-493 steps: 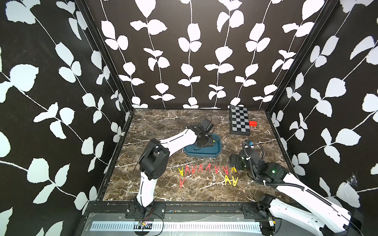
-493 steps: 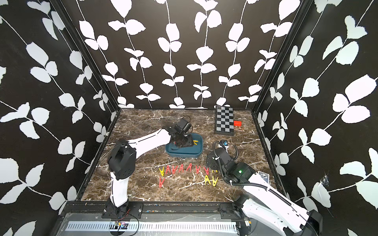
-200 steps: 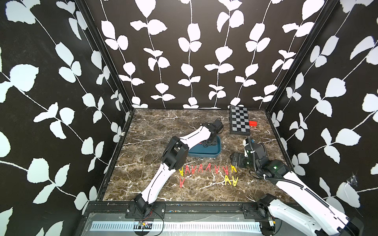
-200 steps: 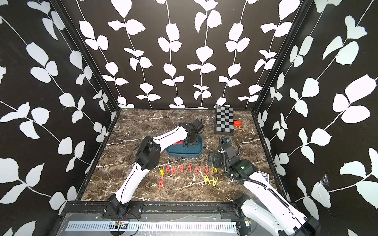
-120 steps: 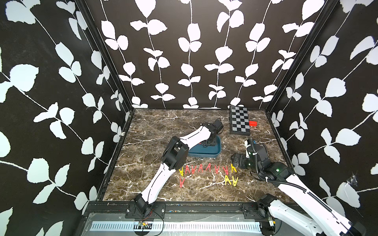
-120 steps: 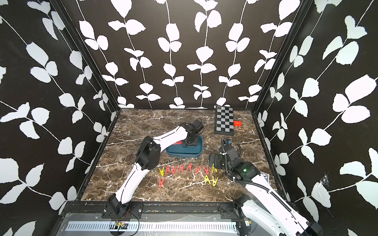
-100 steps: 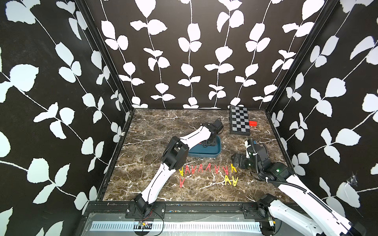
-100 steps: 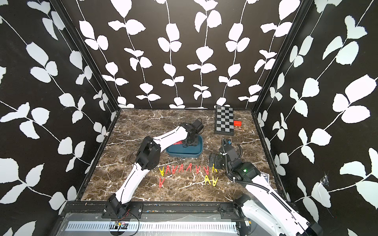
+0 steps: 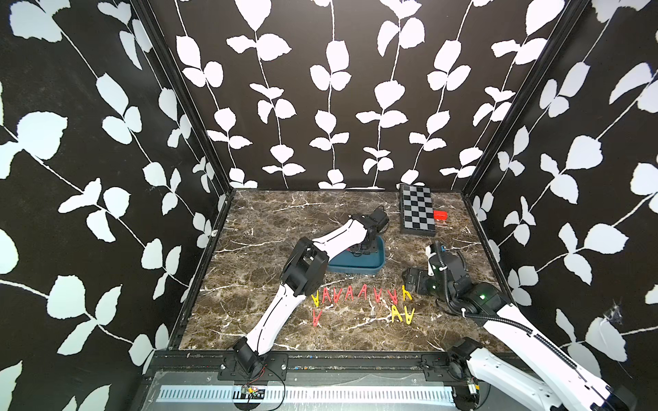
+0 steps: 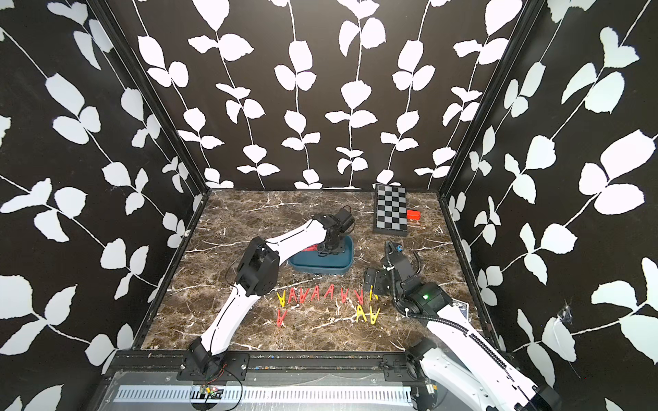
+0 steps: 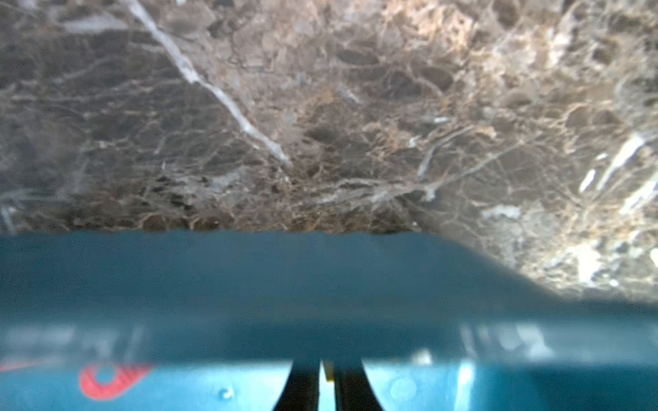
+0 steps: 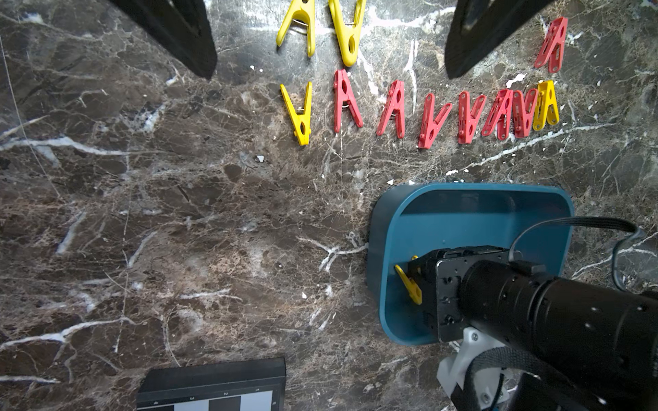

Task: Take the clothespins out of the storage box
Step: Pick up the clothespin from the storage box.

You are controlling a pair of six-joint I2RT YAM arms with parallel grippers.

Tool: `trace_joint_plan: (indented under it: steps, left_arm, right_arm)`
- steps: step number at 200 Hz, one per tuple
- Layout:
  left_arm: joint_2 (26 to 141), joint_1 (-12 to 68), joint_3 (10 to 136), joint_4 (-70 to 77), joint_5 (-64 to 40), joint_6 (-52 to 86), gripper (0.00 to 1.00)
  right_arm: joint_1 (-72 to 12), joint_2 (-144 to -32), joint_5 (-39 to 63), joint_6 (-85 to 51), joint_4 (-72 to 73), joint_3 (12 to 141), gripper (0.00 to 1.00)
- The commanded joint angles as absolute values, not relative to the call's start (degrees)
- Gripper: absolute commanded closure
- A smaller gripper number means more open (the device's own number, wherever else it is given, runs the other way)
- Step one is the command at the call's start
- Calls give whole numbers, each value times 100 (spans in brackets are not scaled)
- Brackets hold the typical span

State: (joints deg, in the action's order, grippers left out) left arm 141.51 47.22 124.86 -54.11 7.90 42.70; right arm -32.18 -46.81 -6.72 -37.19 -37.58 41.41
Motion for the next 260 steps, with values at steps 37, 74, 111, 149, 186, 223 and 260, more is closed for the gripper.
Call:
trace_joint_plan:
  steps: [37,74,111,149,186,223,260]
  left_arm:
    - [13380,4781,12031,-5495,671,4490,97]
    - [12824,4857,11642,-5427,705,4555,97]
    - [12168,5019,10963,-5317,758,4652,97]
    - [11459,5317,9924,-4908,733,4761,97]
    - [10805,5716,8999,-4542,740,4828,98]
    - [10341,6189,8171,-4085,678,4827,98]
    - [10228,6652,7554,-3743,572,4891,99]
  right_arm:
    - [-3191,-4693,-542,-3605,-3669,4105,1]
    - [-3191,-4728,-394,-3508,-3567,4131,1]
    - [-3191,-4753,-190,-3411,-3543,4184,1]
    - [-3191,-4544,-38,-3384,-3551,4088,1]
    - [-3192,-4263,130,-3443,-3659,3995,1]
    - [-3192,-3942,327,-3601,-3696,3750,1]
    - [-3191,-3645,451,-3718,-3775,3554,1]
